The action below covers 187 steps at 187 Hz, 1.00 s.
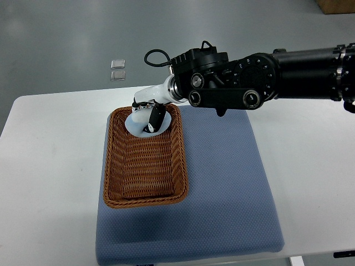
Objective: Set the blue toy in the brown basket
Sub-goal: 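Lift the toy with the right hand and carry it over the basket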
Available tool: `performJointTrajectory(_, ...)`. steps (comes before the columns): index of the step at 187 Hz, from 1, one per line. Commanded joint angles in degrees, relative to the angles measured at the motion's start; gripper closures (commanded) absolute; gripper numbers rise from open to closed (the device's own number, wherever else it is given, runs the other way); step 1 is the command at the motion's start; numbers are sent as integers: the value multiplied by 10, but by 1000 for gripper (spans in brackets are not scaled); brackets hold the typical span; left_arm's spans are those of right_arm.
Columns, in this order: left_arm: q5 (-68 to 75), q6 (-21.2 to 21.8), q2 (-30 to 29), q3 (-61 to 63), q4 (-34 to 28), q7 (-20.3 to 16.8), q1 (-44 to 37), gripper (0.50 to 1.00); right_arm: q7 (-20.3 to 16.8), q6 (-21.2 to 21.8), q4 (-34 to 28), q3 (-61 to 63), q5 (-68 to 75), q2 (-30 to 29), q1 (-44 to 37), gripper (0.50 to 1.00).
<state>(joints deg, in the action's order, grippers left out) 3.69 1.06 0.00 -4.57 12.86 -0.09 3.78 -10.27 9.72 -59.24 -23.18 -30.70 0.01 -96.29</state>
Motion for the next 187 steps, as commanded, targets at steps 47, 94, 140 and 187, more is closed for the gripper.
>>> performJointTrajectory(47, 0, 0, 0, 0, 1, 0, 0, 500, 37, -95, 2, 23, -5, 0, 101, 901)
performJointTrajectory(94, 0, 0, 0, 0, 0, 0, 0, 500, 54, -119, -2, 24, -30, 0, 142, 901)
performJointTrajectory(140, 0, 0, 0, 0, 2, 0, 0, 500, 55, -132, -1, 24, -58, 0, 170, 901)
performJointTrajectory(187, 0, 0, 0, 1, 1, 0, 0, 500, 56, -136, 1, 24, -78, 0, 188, 861)
